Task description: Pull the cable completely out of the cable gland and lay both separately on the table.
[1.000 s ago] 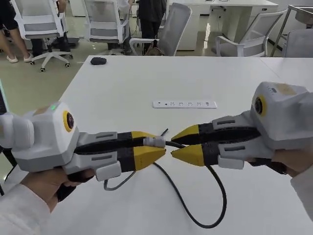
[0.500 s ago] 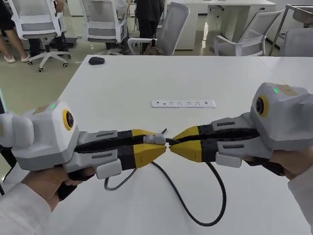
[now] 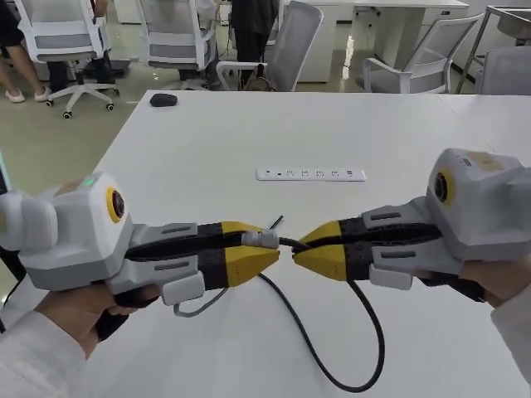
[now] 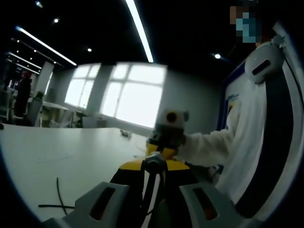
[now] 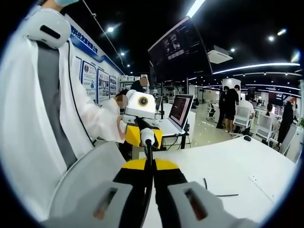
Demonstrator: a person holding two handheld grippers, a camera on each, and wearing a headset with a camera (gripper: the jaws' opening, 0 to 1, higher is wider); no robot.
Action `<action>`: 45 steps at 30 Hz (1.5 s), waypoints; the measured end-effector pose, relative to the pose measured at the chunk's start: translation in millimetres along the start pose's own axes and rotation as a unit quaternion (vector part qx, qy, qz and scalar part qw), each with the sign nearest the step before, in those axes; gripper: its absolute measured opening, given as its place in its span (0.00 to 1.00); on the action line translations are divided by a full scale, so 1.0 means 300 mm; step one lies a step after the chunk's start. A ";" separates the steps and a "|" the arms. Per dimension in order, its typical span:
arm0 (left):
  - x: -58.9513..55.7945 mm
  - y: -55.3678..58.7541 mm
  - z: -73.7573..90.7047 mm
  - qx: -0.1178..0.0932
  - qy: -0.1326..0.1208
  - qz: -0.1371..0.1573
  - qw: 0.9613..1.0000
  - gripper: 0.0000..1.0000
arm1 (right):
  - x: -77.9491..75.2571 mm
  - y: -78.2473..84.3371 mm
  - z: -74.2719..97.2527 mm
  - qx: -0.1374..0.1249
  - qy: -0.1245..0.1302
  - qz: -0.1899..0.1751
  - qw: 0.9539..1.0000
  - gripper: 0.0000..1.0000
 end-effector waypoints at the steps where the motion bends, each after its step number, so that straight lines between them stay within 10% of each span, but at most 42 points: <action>1: 0.001 0.001 0.002 0.001 0.000 0.000 1.000 0.16 | -0.002 0.005 0.003 0.000 0.000 -0.002 1.000 0.03; 26: 0.011 0.012 0.018 0.010 -0.005 0.002 1.000 0.16 | -0.078 0.220 0.146 0.044 0.056 -0.060 0.996 0.03; 45: 0.016 0.003 0.021 0.012 -0.010 0.004 1.000 0.16 | -0.066 0.164 0.121 0.052 0.053 -0.055 0.996 0.17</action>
Point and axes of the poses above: the centre of the closed fingertips' face, and the gripper's own axes: z roughly backward along the fingers, x roughly to its left, y roughly out of its underside, the point moved 3 cm from there along z, roughly backward along the fingers, and after that the axes turned 10 degrees about -z, right-handed, at the moved point
